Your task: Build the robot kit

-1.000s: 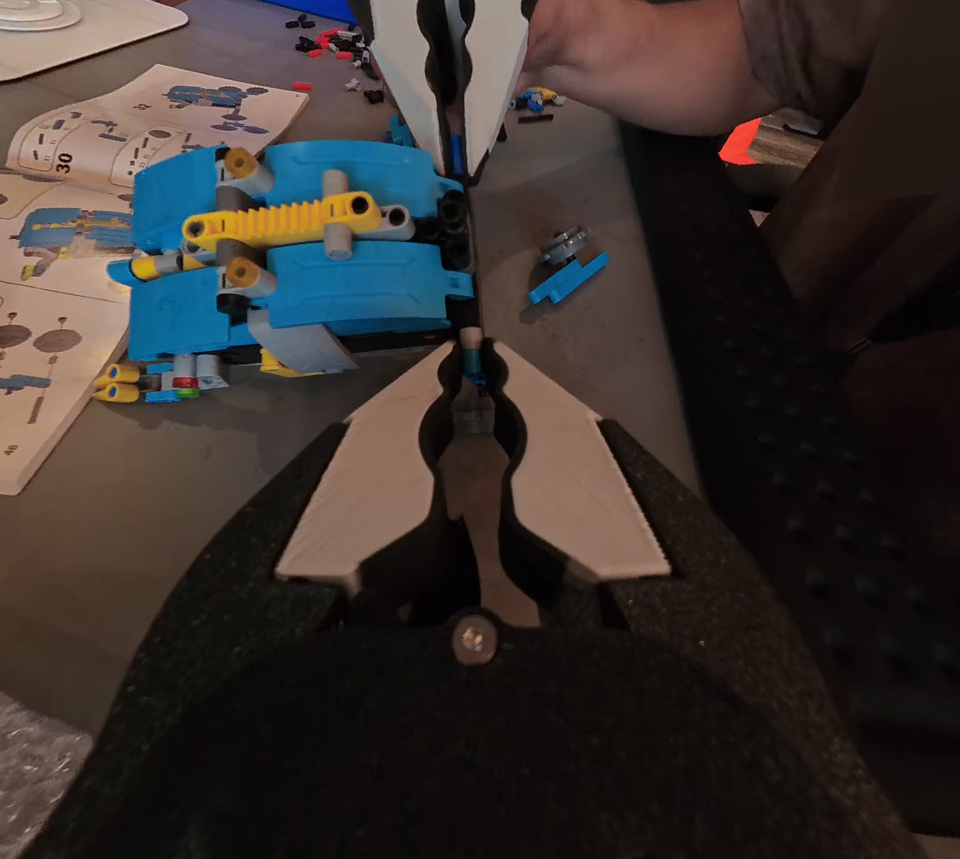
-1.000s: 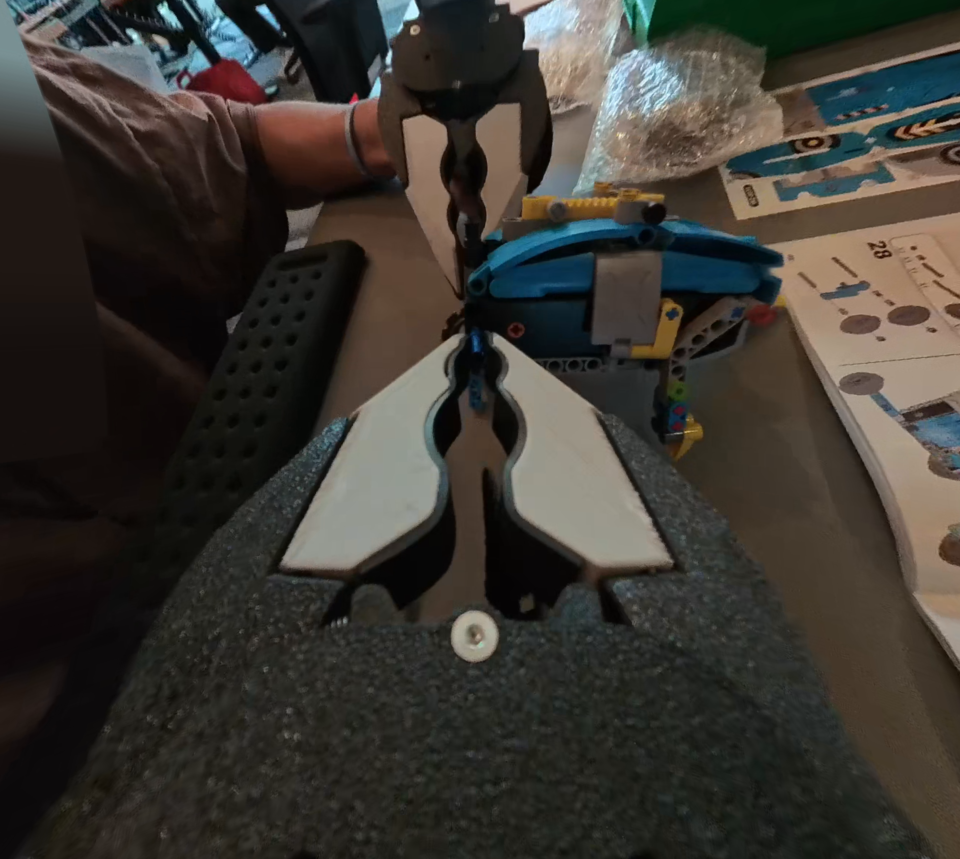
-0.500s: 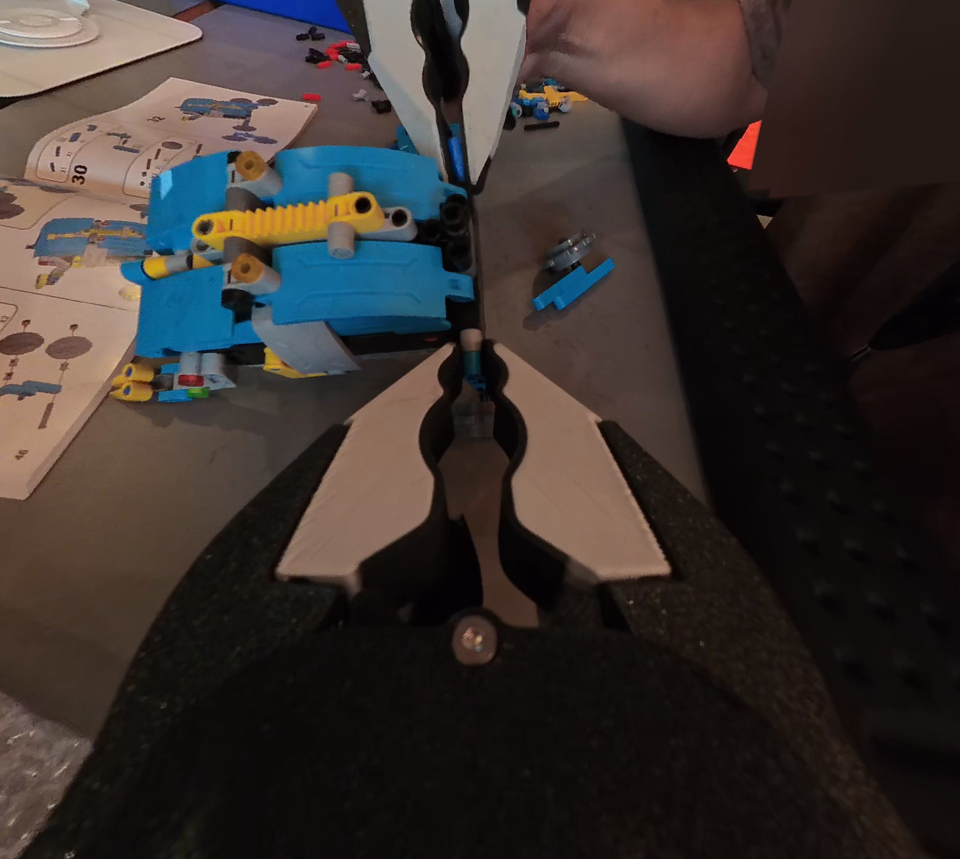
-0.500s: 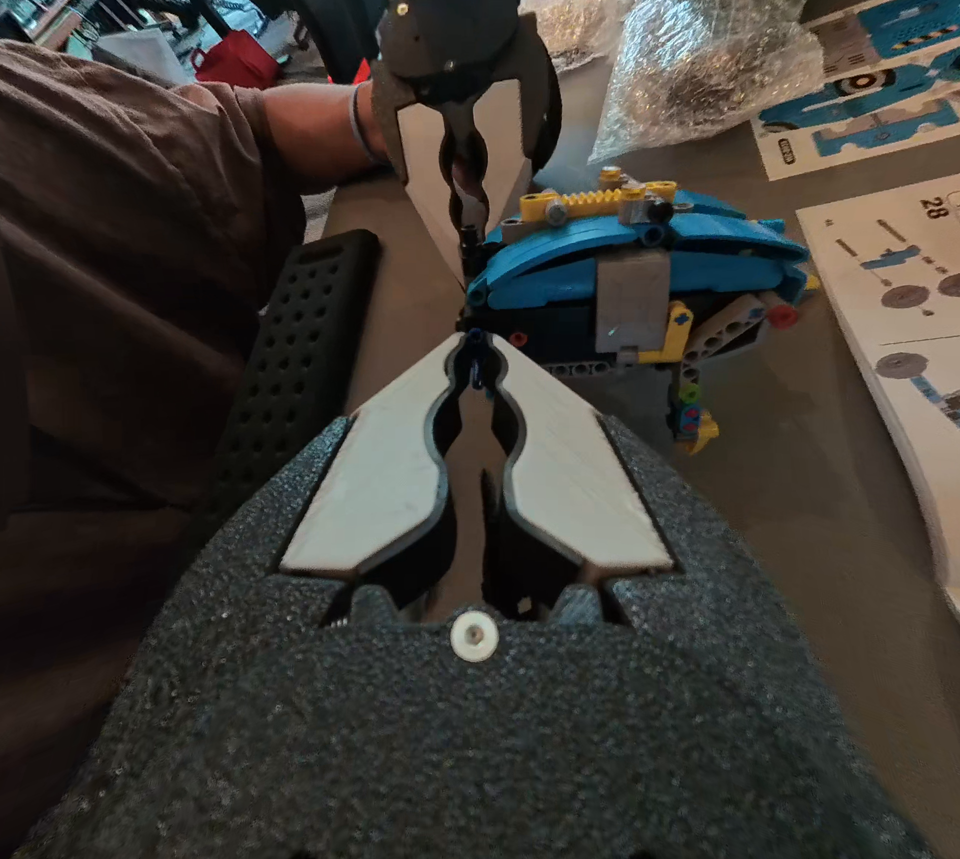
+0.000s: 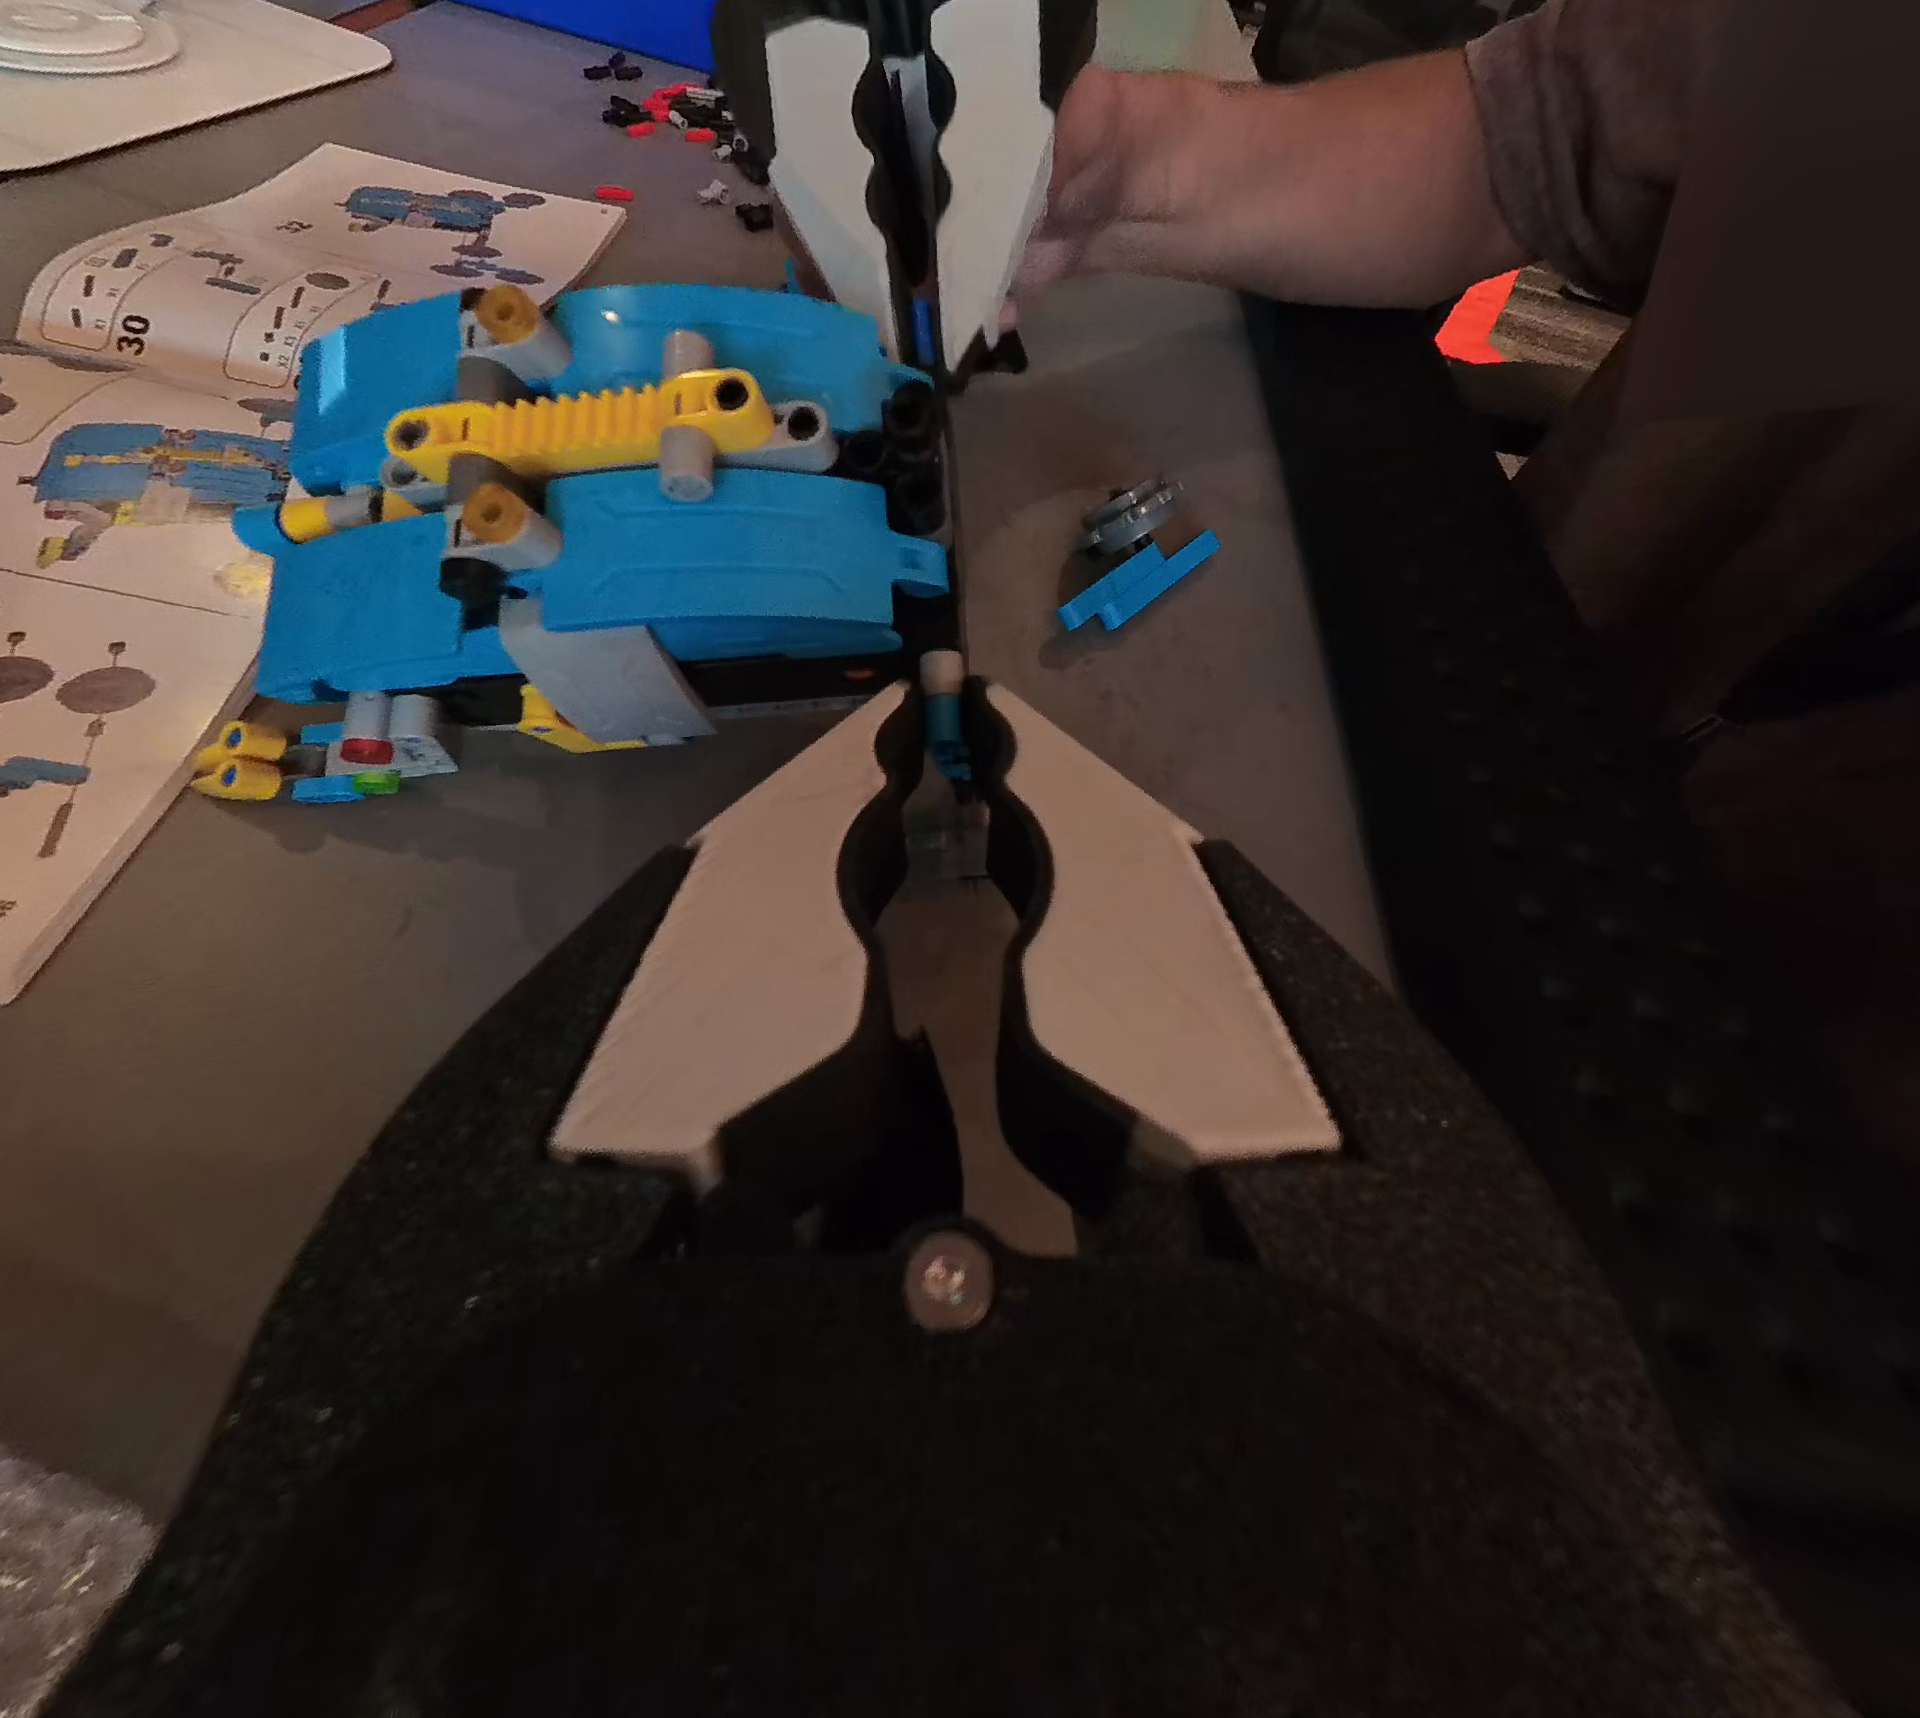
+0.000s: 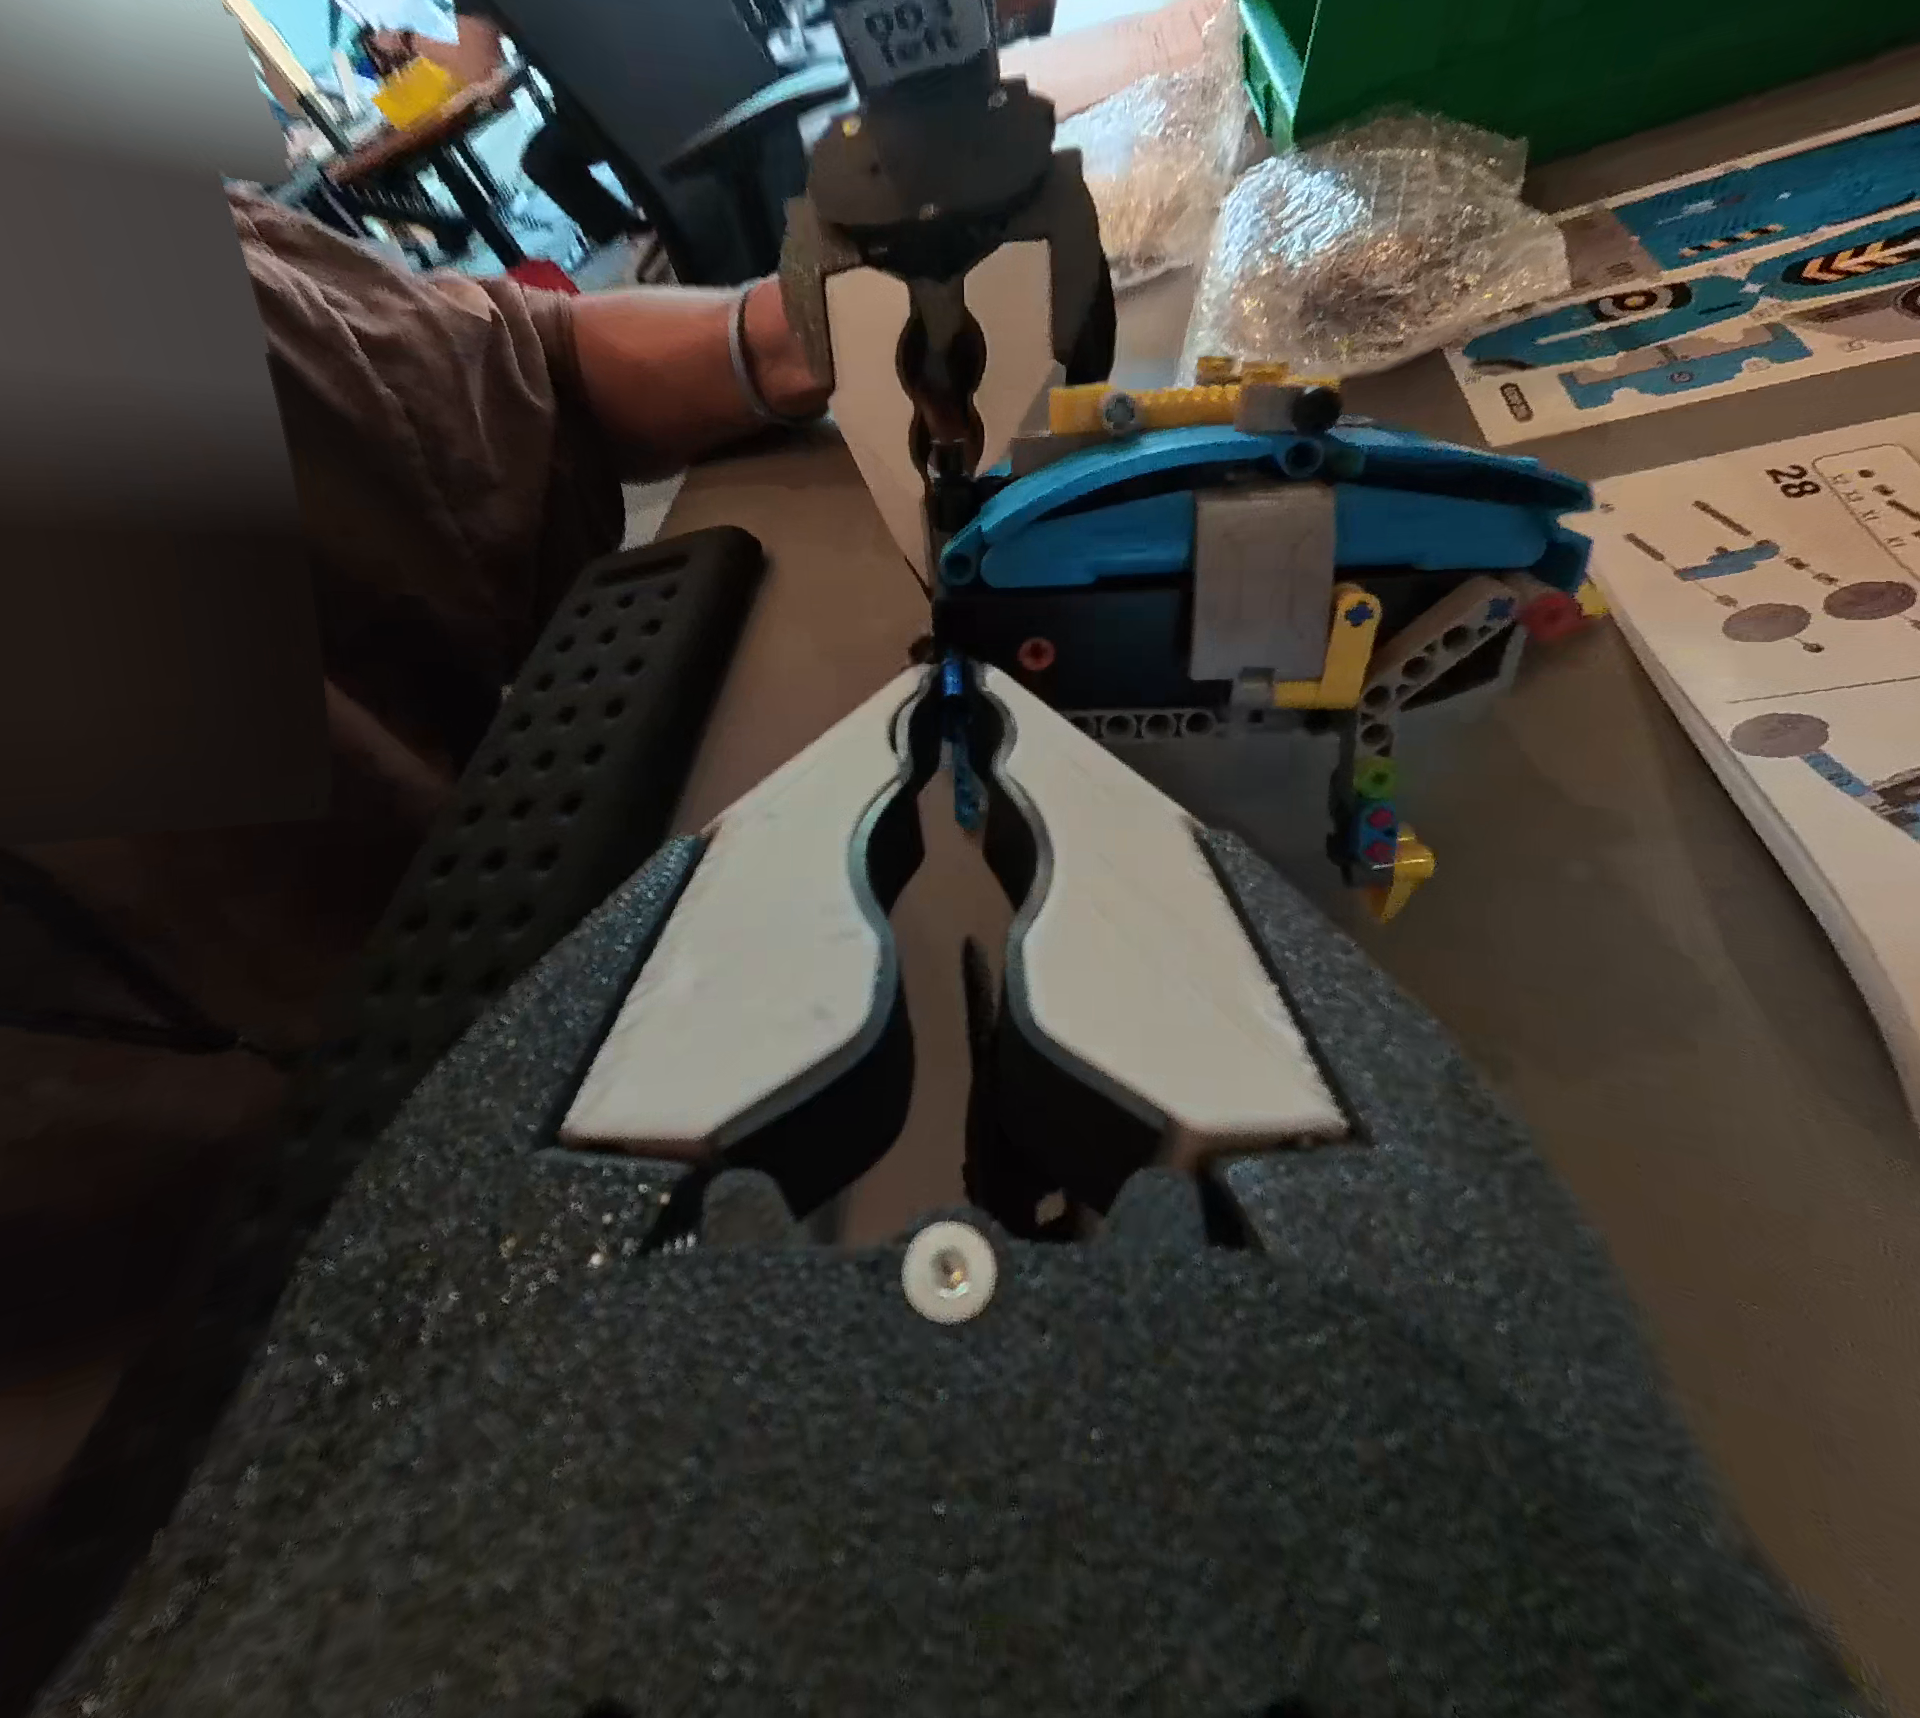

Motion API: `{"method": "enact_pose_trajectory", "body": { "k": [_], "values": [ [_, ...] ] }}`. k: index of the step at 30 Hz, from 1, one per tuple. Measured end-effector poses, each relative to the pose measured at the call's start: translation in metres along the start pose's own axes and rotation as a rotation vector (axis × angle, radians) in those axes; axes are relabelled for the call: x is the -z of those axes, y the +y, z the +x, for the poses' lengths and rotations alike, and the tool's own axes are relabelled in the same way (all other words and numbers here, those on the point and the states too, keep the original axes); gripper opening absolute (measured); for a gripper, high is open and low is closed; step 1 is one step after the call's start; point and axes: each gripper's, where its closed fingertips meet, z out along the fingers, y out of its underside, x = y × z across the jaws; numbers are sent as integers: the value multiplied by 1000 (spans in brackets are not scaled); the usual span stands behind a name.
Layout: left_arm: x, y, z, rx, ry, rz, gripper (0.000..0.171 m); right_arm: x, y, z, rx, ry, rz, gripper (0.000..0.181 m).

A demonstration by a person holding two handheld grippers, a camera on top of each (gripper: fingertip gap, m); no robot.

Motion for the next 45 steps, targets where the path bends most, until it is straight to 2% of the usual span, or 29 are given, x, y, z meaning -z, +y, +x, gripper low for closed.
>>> {"method": "enact_pose_trajectory", "body": {
  "k": [3, 10, 16, 21, 29, 35, 41, 45],
  "values": [
    [-1, 1, 0, -4, -3, -6, 6, 1, -5, 2, -17, 4, 61, 4],
    [-1, 0, 0, 6, 2, -1, 5, 0, -3, 0, 67, 51, -19, 4],
    [-2, 0, -2, 7, -12, 0, 5, 0, -2, 2, 150, 103, -21, 4],
    [-2, -1, 0, 3, -9, 3, 5, 1, 2, -1, -37, 10, -6, 4],
    [-6, -3, 2, -6, -41, 11, 6, 6, 1, -1, -18, 99, 66, 4],
    [-7, -3, 7, 0, -13, 15, 7, 7, 7, -7, -106, 96, 137, 4],
    [-5, -4, 10, 1, 7, 25, 6, 6, 10, -11, -150, 37, 130, 4],
    [-3, -5, 17, -22, 33, 24, 6, 4, 19, -22, -98, 36, 78, 4]
  ]
}}
